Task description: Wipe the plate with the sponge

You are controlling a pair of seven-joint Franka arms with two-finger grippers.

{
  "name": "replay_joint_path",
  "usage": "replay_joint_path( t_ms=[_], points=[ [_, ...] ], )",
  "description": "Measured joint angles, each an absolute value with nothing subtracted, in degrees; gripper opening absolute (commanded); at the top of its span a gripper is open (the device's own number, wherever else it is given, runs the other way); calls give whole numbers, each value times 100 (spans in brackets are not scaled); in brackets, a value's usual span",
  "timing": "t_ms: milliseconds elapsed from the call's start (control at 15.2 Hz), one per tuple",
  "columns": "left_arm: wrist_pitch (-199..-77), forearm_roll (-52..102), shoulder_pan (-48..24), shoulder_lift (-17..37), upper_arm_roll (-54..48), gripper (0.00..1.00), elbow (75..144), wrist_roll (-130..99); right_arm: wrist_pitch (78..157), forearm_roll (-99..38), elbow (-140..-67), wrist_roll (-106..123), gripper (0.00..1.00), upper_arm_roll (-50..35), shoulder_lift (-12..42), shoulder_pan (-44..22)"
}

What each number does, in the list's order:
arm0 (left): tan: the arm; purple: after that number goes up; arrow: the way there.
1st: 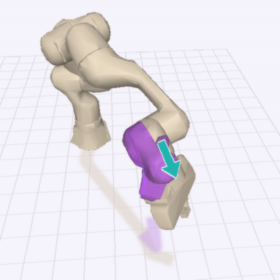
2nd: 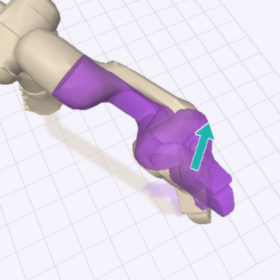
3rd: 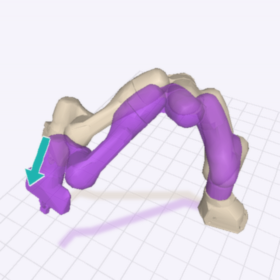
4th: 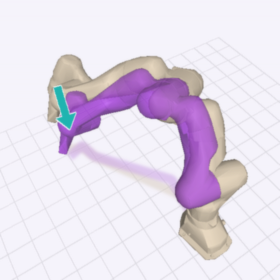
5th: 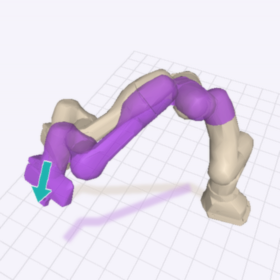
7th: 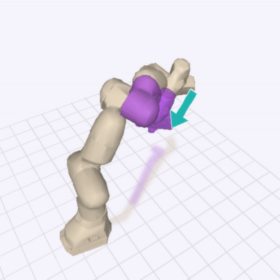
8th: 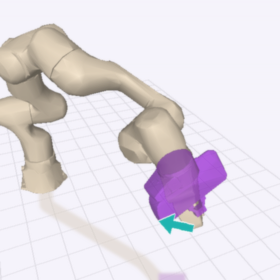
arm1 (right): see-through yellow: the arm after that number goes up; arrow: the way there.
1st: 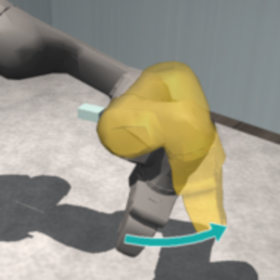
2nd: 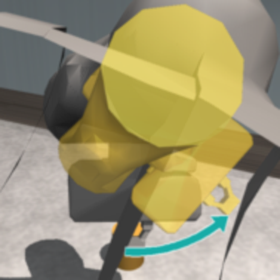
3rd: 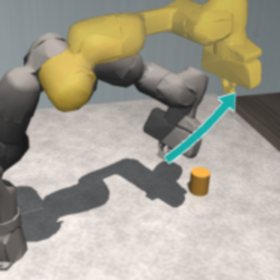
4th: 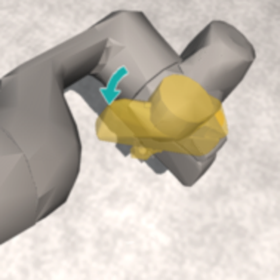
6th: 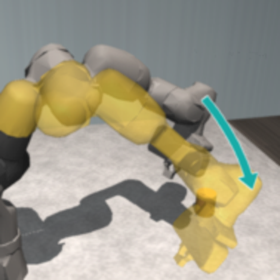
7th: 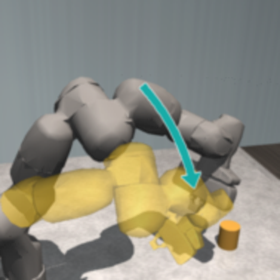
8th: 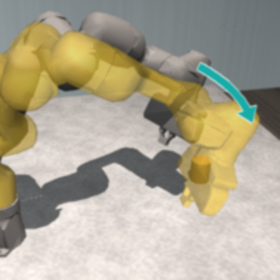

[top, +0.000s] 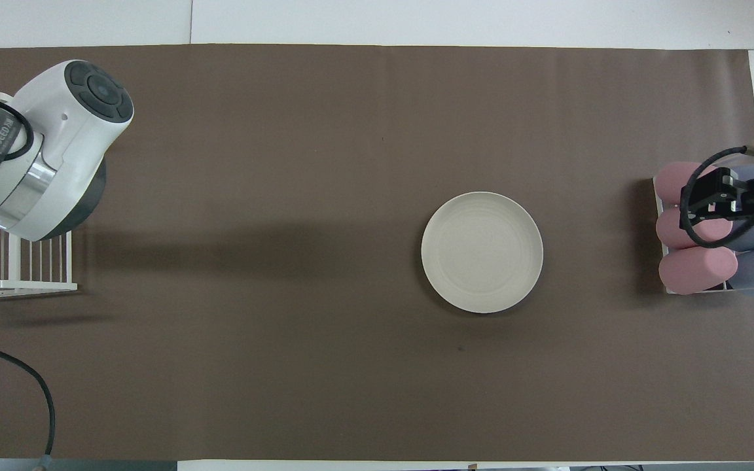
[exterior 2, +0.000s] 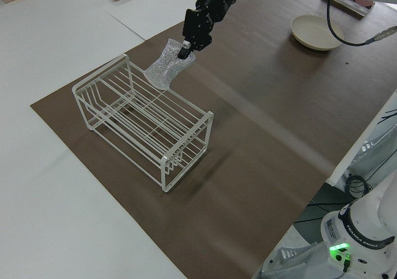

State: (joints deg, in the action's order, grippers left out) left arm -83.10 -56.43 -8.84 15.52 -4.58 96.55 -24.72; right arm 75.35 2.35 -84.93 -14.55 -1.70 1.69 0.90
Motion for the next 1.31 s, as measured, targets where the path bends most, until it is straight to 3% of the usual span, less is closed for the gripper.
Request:
replay_joint_path(
  t_ms=[263,788,853,919,985,1313],
  points=[
    [-8481,-5734,-872,1915,-460,0,9770,-3159,7465,235,-8495,-669,100,-101,122,255],
    [-9119,-5740,-712,1943,-453,2,9909,-3531,8123,235,-8627,-552,100,-145,96,190],
    [-9154,-5739,-706,1943,-453,21,9917,-3567,8120,235,-8646,-502,100,-149,87,184],
    [-9172,-5740,-706,1943,-453,50,9921,-3586,8119,234,-8681,-398,100,-149,74,185],
    [-9199,-5739,-706,1943,-454,87,9923,-3595,8112,235,-8706,-312,100,-144,69,189],
    [-9283,-5738,-706,1943,-466,94,9931,-3623,8079,235,-8720,86,100,178,64,270]
  ],
)
